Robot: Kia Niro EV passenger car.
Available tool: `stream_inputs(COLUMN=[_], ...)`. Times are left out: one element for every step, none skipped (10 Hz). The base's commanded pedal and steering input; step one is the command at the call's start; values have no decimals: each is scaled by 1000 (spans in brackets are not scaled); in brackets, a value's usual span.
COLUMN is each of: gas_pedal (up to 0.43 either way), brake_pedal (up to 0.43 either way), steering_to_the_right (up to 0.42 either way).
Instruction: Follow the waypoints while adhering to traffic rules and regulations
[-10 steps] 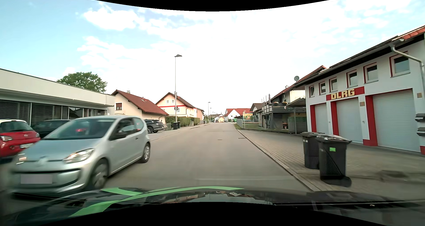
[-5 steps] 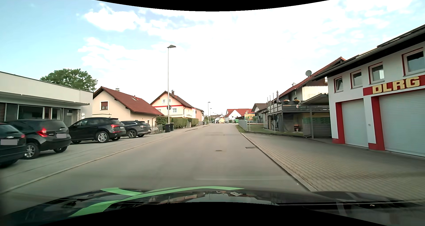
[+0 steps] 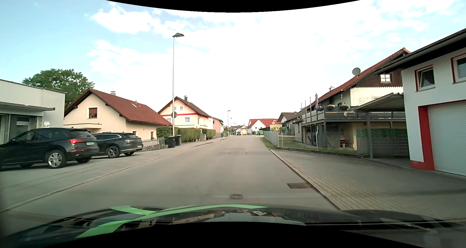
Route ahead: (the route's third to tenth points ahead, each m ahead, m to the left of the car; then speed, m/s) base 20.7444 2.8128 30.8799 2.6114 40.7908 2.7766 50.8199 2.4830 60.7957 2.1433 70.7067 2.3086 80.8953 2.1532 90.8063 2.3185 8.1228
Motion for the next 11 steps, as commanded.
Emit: stream_inputs(gas_pedal=[157,157,157,157,157,157,157,157,157,157,157], brake_pedal=[0,0,0,0,0,0,0,0,0,0,0], steering_to_the_right=[-4,-4,-2,0,2,3,4,5,5,5,6])
